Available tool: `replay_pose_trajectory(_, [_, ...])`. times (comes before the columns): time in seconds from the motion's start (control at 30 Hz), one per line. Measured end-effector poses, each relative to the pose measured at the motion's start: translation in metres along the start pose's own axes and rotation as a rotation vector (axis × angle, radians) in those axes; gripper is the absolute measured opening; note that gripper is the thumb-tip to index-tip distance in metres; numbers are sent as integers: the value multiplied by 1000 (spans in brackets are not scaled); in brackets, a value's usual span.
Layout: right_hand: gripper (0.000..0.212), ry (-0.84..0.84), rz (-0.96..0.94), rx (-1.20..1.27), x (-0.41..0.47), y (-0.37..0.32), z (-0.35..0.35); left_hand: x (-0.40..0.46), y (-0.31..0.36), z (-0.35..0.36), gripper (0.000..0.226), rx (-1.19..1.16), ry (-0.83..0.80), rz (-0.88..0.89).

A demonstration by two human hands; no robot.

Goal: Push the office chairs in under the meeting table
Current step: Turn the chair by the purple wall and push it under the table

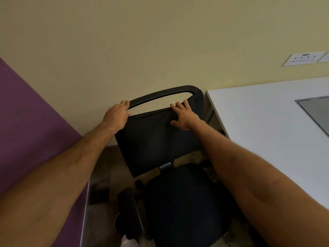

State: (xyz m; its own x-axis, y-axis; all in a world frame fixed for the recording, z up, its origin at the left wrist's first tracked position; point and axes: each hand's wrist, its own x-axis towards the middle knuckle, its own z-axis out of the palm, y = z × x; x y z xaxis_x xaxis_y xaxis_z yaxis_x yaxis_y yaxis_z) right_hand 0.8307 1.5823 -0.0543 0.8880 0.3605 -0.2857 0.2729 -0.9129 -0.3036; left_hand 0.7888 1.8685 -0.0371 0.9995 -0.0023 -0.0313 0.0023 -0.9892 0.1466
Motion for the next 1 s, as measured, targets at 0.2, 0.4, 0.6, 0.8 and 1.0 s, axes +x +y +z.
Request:
replay_pose_trajectory(0.2, [92,-34,-19,71,-56,4,29,-81,27,9,46,82,-43,-15])
replay_pose_trajectory(0.4, [93,-38,-43,149,-103,-9,52,-145,18,13,48,198,-39,-16])
replay_pose_trajectory(0.6, [90,19,-110,292,-147,-45,69,-206,2,11,29,146,13,-63])
replay_pose_trajectory(0.8, [85,-54,-130,415,-223,-105,129,-292,-3,-6,10,121,-64,-214])
replay_pose_trajectory(1.0, [80,-27,-99,509,-271,-170,148,-364,-11,-35,29,189,-148,-198])
